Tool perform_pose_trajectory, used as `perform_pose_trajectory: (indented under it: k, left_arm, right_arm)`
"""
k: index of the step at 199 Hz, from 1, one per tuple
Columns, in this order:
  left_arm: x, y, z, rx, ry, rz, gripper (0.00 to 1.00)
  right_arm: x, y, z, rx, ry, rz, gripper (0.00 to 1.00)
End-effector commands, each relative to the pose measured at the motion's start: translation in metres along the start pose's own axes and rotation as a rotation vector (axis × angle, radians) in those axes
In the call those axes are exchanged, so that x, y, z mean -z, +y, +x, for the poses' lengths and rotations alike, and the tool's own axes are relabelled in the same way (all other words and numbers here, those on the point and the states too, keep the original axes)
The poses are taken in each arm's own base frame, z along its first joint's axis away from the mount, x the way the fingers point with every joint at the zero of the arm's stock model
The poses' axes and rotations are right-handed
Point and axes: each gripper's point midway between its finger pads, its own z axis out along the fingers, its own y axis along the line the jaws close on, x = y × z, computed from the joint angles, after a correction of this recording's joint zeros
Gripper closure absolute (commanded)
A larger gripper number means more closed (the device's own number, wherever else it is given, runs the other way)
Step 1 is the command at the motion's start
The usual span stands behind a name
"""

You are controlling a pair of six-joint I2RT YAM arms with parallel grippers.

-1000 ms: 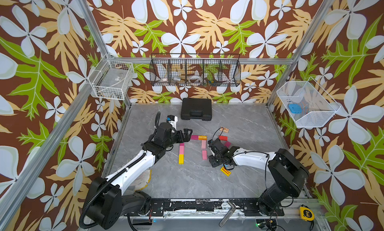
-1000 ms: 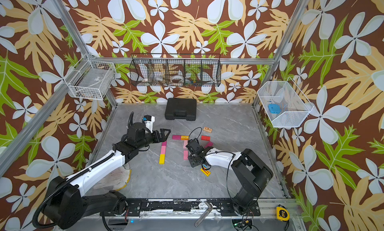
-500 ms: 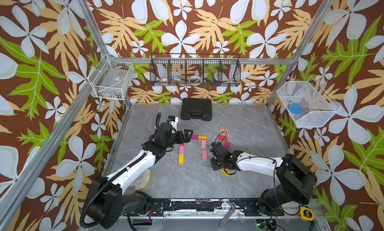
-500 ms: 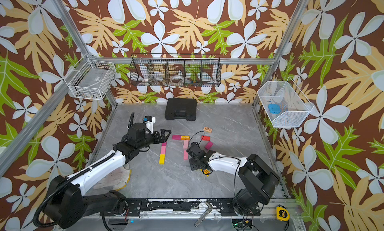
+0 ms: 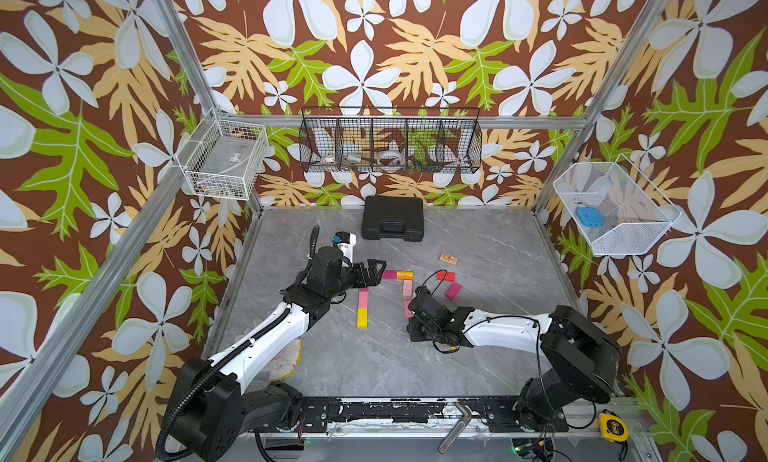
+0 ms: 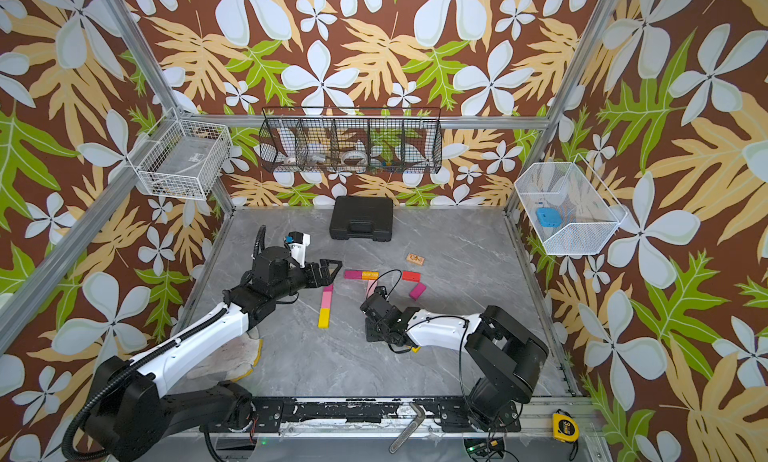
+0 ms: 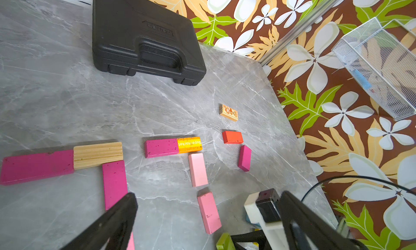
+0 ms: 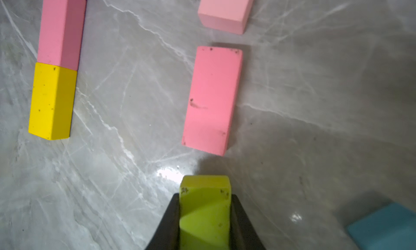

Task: Assemble the number 7 with building blocks
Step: Pick up the building block from the center of the board, then place the building block at the center of the board.

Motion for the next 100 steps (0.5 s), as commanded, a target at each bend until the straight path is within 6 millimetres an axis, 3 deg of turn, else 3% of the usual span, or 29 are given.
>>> perform_pose_trajectory:
  k: [1, 65, 100]
  left_arm:
    - [0.002, -0.003, -0.006, -0.010, -0.027, 0.013, 0.00]
    - [0.000, -0.002, -0.004, -0.009, -0.022, 0.010, 0.00]
    - [0.002, -0.002, -0.005, -0.009, -0.026, 0.009, 0.00]
  right_arm:
    - [-0.002, 0.000, -0.008, -0.017, -0.027, 0.014, 0.72]
    - [0.008, 0.000, -0.014, 0.055, -0.063, 0.011, 0.51]
    - [0.030, -0.002, -0.009, 0.193, -0.125, -0.063, 0.50]
